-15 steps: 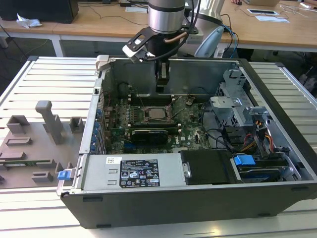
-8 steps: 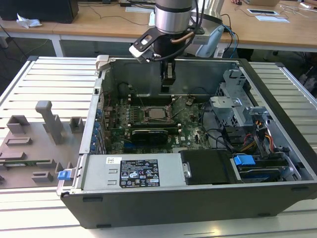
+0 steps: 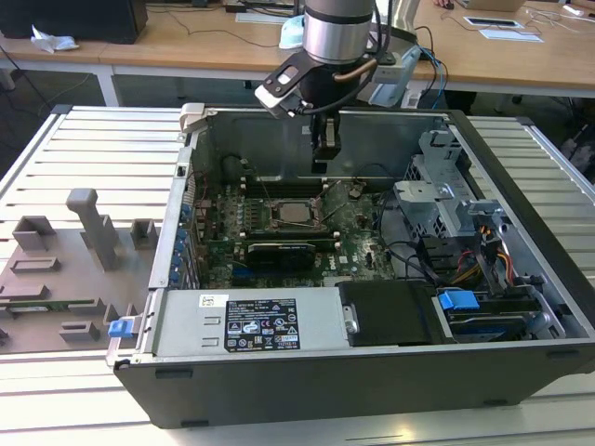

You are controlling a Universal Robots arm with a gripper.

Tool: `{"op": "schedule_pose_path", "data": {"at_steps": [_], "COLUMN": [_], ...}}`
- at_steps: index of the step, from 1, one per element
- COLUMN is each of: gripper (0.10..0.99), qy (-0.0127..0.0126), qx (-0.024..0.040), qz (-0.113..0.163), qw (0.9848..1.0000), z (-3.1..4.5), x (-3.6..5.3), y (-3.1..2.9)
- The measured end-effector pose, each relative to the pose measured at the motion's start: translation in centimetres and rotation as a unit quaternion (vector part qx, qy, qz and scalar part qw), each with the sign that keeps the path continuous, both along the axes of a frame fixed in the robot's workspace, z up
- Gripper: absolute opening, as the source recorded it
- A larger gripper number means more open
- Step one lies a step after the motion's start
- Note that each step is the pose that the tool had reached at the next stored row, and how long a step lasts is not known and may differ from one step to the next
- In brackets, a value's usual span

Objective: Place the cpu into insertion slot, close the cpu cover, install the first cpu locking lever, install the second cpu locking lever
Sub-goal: 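Close the cpu cover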

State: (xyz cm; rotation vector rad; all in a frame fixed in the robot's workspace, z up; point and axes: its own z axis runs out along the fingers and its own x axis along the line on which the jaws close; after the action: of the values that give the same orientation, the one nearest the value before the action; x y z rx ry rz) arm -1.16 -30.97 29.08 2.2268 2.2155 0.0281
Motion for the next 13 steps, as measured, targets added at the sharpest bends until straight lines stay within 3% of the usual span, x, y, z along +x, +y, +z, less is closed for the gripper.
{"op": "schedule_pose_path", "data": {"at_steps": [6, 13], "gripper": [0.106, 0.106], "qy": [0.0001, 0.0003], "qx": [0.0000, 0.0001], "qz": [0.000, 0.000], "qw": [1.0000, 1.0000], "z": [-0.09, -0.13], "x": [0.68, 3.37], "y": [0.01, 0.03]}}
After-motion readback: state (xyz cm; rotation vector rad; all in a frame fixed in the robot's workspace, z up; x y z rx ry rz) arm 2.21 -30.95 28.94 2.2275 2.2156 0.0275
